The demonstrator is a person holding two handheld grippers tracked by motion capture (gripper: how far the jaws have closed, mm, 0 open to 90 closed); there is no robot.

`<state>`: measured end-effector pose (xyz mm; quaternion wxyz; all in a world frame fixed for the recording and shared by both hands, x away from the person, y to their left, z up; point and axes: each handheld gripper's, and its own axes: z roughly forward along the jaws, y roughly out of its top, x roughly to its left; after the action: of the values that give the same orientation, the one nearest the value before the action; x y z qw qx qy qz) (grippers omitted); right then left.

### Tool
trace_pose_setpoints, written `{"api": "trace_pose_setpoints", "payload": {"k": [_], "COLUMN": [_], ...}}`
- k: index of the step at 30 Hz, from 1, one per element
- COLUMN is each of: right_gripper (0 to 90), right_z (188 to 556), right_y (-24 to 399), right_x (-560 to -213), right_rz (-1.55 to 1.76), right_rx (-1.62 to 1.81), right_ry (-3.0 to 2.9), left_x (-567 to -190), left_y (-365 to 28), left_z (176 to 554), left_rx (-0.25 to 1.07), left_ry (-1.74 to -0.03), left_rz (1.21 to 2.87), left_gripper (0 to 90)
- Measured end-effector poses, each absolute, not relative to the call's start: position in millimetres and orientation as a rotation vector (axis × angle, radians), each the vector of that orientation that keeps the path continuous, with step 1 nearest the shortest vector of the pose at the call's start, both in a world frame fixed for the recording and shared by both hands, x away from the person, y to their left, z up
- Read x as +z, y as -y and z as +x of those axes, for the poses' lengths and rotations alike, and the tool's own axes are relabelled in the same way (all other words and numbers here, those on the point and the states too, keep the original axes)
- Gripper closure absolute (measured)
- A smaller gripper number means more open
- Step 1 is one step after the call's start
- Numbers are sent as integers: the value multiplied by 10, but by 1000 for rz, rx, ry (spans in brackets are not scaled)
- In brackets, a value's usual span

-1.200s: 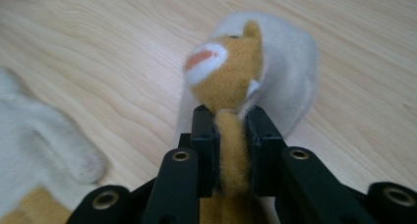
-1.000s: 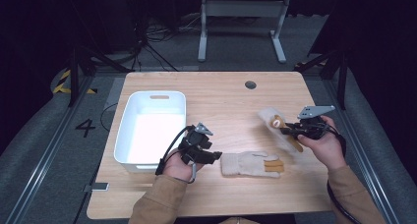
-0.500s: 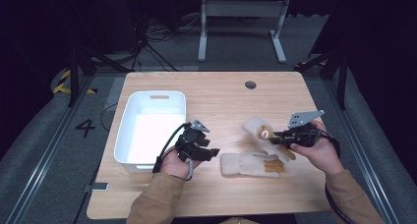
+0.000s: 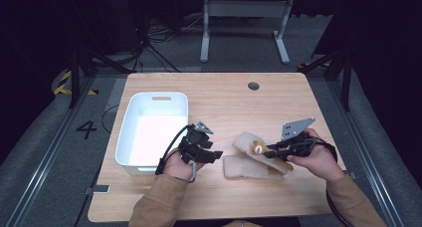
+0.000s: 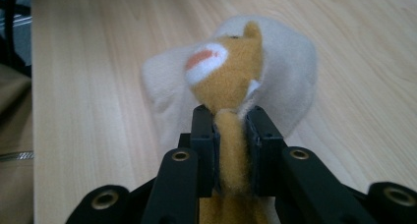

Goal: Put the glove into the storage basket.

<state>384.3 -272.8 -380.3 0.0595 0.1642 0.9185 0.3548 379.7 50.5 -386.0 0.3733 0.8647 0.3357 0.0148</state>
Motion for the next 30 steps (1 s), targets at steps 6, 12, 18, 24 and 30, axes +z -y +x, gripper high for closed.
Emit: {"api": "trace_pose_setpoints", "payload": {"k": [6, 12, 18, 24, 30], "right_gripper": [763, 755, 742, 626, 499], "right_z": [3784, 3759, 3777, 3799, 3767], "right_y": [2607, 2527, 2485, 2491, 2515], "right_x": [-3849, -3922, -4047, -4153, -4158], "right_rz": [398, 328, 254, 211, 285], "right_rx": [1065, 1043, 1011, 975, 1014], "right_ry": [-2861, -2913, -2940, -2973, -2962], "left_x": [-3873, -3887, -3906, -3963, -4031], "left_y": [-496, -483, -463, -379, -299], "left_z": [3804, 3812, 3821, 3815, 3794], "left_rx": [37, 39, 31, 23, -6], "left_ry": [-866, -867, -865, -843, -834], "left_rz": [2219, 2227, 2247, 2297, 2350], "left_gripper": [471, 463, 442, 417, 446]}}
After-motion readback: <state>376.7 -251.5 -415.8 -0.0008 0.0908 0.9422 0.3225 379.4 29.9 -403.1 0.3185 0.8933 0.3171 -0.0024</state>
